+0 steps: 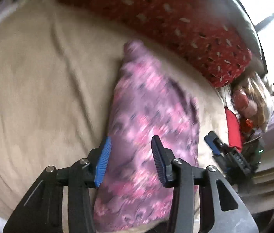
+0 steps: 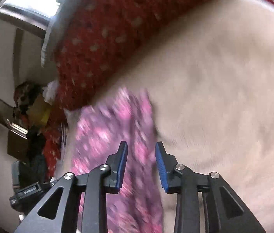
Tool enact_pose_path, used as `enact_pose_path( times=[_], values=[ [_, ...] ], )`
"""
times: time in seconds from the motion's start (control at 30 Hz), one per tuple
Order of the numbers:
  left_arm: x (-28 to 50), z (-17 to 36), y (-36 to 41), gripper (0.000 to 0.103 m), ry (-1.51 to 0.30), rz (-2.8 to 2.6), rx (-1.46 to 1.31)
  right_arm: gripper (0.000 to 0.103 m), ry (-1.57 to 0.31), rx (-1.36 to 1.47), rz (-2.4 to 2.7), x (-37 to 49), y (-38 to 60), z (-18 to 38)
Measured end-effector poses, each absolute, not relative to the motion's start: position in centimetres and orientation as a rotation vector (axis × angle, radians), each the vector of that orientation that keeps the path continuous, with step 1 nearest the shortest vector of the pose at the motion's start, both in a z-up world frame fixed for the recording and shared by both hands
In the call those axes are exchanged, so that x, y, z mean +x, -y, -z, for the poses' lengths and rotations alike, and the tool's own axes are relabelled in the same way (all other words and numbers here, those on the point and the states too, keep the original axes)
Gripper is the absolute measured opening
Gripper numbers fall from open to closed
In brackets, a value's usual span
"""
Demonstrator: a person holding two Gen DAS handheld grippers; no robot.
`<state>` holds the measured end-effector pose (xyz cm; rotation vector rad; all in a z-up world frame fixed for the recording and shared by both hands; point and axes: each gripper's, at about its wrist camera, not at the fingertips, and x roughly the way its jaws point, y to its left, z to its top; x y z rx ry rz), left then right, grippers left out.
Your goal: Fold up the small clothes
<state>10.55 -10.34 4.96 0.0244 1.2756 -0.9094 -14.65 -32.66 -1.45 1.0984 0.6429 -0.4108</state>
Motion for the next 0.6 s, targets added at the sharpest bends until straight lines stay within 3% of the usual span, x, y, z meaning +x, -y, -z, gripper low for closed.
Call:
enact_pose_path(
  times=[0.17, 0.3, 0.37, 0.4, 0.43, 0.53, 0.57, 0.6],
  values=[
    [11.2, -5.2, 16.4, 0.044, -1.202, 0.880, 0.186, 0.028, -0.705, 0.794, 0.334, -8.3, 31.2, -1.9],
    [13.4, -1.3, 20.0, 0.047, -1.277, 0.758, 0.276, 0.026, -0.744, 0.655, 0.372, -5.3, 31.3, -0.6],
    [14.4, 0.0, 20.5, 0.075, -1.279, 0.723, 0.277, 0.016, -0.844, 0.676, 0.432, -4.2, 32.4, 2.5],
    [14.9, 0.4, 20.7, 0.079, -1.284, 0.707, 0.281, 0.013, -0.840, 0.718, 0.406, -4.2, 33.2, 4.1],
    [15.5, 0.8, 20.6, 0.079, -1.319, 0.716, 0.251, 0.008, -0.811, 0.724, 0.398, -4.5, 33.6, 4.2],
    [16.2, -0.2, 17.8, 0.072, -1.392, 0.740, 0.093, 0.009, -0.824, 0.784, 0.366, -5.1, 34.7, 3.9],
    [15.8, -1.0, 16.8, 0.072, -1.370, 0.752, 0.083, 0.018, -0.831, 0.796, 0.364, -5.3, 34.7, 3.3],
    [14.9, -2.0, 15.5, 0.072, -1.323, 0.766, 0.092, 0.018, -0.827, 0.805, 0.346, -5.9, 34.5, 2.5]
  ],
)
